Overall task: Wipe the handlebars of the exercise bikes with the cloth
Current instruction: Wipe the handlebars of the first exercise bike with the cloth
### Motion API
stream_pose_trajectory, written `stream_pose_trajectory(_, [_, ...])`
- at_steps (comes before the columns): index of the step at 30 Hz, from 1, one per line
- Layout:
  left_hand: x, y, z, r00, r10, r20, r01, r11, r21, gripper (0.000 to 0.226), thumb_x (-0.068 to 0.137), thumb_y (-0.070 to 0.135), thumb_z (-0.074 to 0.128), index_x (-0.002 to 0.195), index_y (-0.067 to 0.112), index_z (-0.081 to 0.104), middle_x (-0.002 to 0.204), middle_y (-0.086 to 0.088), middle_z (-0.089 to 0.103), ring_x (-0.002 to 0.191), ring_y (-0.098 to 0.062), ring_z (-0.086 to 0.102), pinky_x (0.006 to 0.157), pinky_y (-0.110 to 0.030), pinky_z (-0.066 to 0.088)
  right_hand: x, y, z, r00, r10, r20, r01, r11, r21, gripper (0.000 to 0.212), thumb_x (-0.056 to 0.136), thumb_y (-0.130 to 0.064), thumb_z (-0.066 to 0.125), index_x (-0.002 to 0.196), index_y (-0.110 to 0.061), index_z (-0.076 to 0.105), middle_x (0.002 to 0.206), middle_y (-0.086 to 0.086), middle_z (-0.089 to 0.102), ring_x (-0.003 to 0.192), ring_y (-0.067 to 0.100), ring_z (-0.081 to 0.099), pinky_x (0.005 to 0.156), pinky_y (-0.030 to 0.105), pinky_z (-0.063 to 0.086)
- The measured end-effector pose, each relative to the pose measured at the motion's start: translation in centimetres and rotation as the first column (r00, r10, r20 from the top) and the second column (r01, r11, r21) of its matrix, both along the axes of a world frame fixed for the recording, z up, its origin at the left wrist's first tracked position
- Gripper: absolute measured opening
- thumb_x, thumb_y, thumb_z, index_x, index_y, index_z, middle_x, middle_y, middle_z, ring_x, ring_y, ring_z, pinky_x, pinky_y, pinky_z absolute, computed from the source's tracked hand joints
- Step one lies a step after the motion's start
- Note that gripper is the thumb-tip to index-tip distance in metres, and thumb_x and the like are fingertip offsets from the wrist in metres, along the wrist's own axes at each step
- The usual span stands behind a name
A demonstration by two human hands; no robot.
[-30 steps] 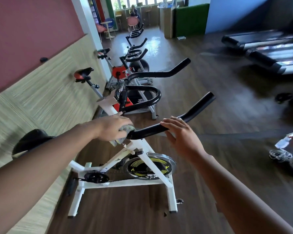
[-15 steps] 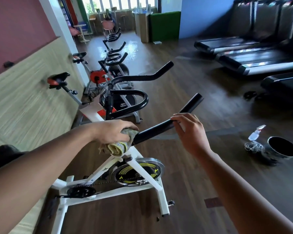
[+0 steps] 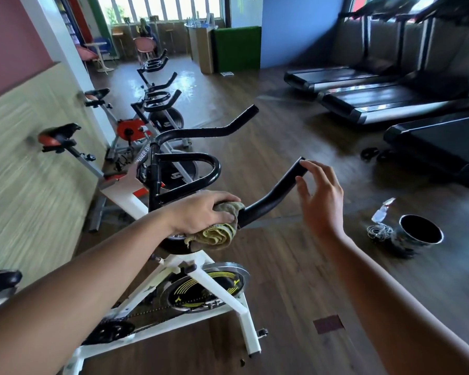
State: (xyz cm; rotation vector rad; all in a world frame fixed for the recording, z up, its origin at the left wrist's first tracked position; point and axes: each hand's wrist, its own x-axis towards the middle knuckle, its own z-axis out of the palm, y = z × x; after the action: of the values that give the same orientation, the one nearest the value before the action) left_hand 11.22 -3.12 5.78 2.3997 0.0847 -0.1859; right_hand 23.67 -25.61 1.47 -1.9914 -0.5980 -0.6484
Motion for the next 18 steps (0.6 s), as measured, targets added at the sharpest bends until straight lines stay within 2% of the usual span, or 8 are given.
stream_pose_trajectory(1, [0.7, -0.5, -0.2, 1.000, -0.002, 0.012, 0.002, 1.000, -0.003, 0.046, 0.095, 0.022, 0.067, 0.140, 0.016, 0.056, 0.118, 0.007, 0.064, 0.105, -0.005, 0.062, 0.087, -0.006, 0.045, 0.4, 0.0, 0.2, 1.000, -0.010, -0.005, 0.010, 1.000, -0.004, 0.030, 0.092, -0.007, 0.066, 0.122, -0.010, 0.067, 0.123, 0.005, 0.064, 0.110, 0.015, 0.059, 0.095, -0.002, 0.028])
stream_pose_trajectory(3, [2.1, -1.2, -0.7, 1.000, 0.001, 0.024, 0.000, 1.000, -0.024, 0.048, 0.095, 0.023, 0.067, 0.141, 0.016, 0.055, 0.121, 0.003, 0.065, 0.105, -0.007, 0.062, 0.091, -0.014, 0.047, 1.1, 0.0, 0.5, 0.999, -0.025, -0.024, 0.025, 1.000, 0.000, 0.031, 0.092, -0.008, 0.066, 0.123, -0.012, 0.067, 0.122, 0.004, 0.064, 0.108, 0.017, 0.062, 0.098, 0.013, 0.041])
stream_pose_trajectory(5, [3.0, -1.7, -1.0, 1.000, 0.005, 0.023, -0.004, 0.998, -0.059, 0.050, 0.095, 0.024, 0.067, 0.142, 0.018, 0.053, 0.125, -0.001, 0.065, 0.106, -0.009, 0.063, 0.095, -0.021, 0.050, 1.6, 0.0, 0.9, 0.999, -0.021, -0.048, 0.022, 1.000, 0.010, 0.029, 0.092, -0.009, 0.067, 0.121, -0.014, 0.068, 0.119, 0.003, 0.065, 0.103, 0.018, 0.066, 0.095, 0.024, 0.049])
stream_pose_trajectory(10, [3.1, -1.0, -1.7, 0.999, -0.026, -0.035, 0.020, 0.986, -0.167, 0.055, 0.094, 0.031, 0.068, 0.145, 0.023, 0.049, 0.127, 0.001, 0.064, 0.112, -0.009, 0.064, 0.098, -0.026, 0.052, 1.8, -0.3, 1.2, 0.994, 0.037, -0.101, -0.032, 0.998, 0.045, 0.023, 0.092, -0.009, 0.068, 0.114, -0.018, 0.073, 0.108, 0.001, 0.069, 0.093, 0.011, 0.070, 0.091, 0.019, 0.052])
stream_pose_trajectory(12, [3.5, -1.0, -1.6, 0.998, -0.036, -0.048, 0.028, 0.988, -0.154, 0.056, 0.093, 0.031, 0.069, 0.145, 0.024, 0.049, 0.126, 0.003, 0.064, 0.108, -0.004, 0.064, 0.093, -0.020, 0.052, 2.0, -0.4, 1.3, 0.993, 0.038, -0.110, -0.034, 0.998, 0.045, 0.023, 0.091, -0.009, 0.070, 0.112, -0.018, 0.074, 0.106, 0.001, 0.070, 0.092, 0.010, 0.070, 0.090, 0.014, 0.051])
stream_pose_trajectory(15, [4.9, -2.1, -1.2, 1.000, -0.027, 0.014, 0.029, 0.993, -0.118, 0.053, 0.093, 0.026, 0.070, 0.142, 0.021, 0.051, 0.122, 0.005, 0.064, 0.100, 0.002, 0.062, 0.083, -0.007, 0.048, 2.1, -0.5, 1.5, 0.991, 0.048, -0.129, -0.040, 0.997, 0.062, 0.023, 0.089, -0.009, 0.072, 0.110, -0.018, 0.075, 0.105, 0.002, 0.071, 0.091, 0.008, 0.070, 0.087, 0.007, 0.048])
stream_pose_trajectory(18, [6.8, -3.8, -1.1, 0.996, -0.025, 0.085, 0.031, 0.996, -0.080, 0.053, 0.092, 0.024, 0.070, 0.142, 0.019, 0.052, 0.121, 0.004, 0.064, 0.101, -0.004, 0.061, 0.084, -0.007, 0.044, 2.2, -0.6, 1.5, 0.991, 0.050, -0.125, -0.043, 0.997, 0.062, 0.023, 0.089, -0.009, 0.073, 0.110, -0.018, 0.075, 0.104, 0.001, 0.071, 0.090, 0.008, 0.070, 0.086, 0.007, 0.049])
